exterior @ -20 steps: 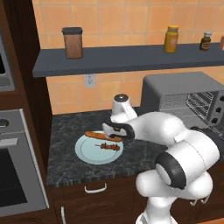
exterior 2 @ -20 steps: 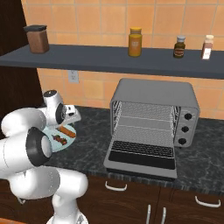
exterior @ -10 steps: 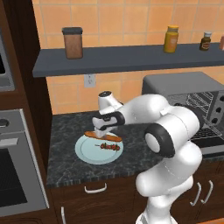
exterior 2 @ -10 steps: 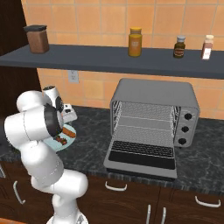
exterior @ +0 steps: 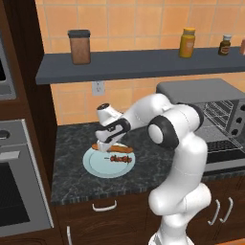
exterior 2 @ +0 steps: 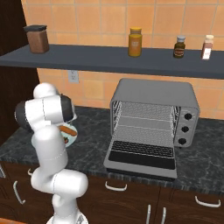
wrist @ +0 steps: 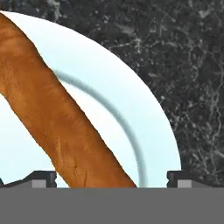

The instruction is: Pick up the kebab skewer and baguette bread, and place them inside the toaster oven. Close the toaster oven door and start by setting the timer.

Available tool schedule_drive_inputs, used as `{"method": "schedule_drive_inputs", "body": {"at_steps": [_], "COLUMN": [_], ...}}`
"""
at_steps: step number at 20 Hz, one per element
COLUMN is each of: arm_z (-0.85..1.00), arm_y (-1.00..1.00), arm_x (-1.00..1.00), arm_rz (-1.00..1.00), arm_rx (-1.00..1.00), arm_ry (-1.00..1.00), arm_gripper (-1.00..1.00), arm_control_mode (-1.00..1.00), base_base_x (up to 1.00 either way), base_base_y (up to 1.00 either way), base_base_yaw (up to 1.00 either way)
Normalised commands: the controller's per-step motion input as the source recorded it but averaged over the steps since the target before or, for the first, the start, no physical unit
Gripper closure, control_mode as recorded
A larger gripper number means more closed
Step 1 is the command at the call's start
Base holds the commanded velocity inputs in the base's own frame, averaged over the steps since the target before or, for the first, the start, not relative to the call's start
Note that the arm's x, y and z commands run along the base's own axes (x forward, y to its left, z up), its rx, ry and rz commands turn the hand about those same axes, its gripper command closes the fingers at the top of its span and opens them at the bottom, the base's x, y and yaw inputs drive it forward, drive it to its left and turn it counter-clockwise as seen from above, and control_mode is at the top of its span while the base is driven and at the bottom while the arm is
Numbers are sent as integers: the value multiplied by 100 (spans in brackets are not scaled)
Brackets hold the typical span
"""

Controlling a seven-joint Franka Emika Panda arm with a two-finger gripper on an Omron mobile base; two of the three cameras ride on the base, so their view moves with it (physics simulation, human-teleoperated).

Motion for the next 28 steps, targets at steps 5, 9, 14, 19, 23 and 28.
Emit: {"method": "schedule_drive_inputs", "body": {"at_steps": [5,9,14,19,23,28], "arm_z": [-32,-14,-1,62,83,48], "arm_y": [0,0,-6,-27,-85,-100], "arm_x": [0,-1,-2,-28,-100,-100], "arm_rz": [3,0,3,15,29,22], "arm_rx": [-3,0,0,1,2,7], "arm_ry": [7,1,0,0,-10,-11], "arm_gripper": [-100,100,100,100,100,100], "arm_control_mode": [-100,-100,-100,-100,-100,-100], "base_base_x": [0,0,0,0,0,0], "base_base_y": [0,0,0,0,0,0], "base_base_yaw": [0,0,0,0,0,0]}}
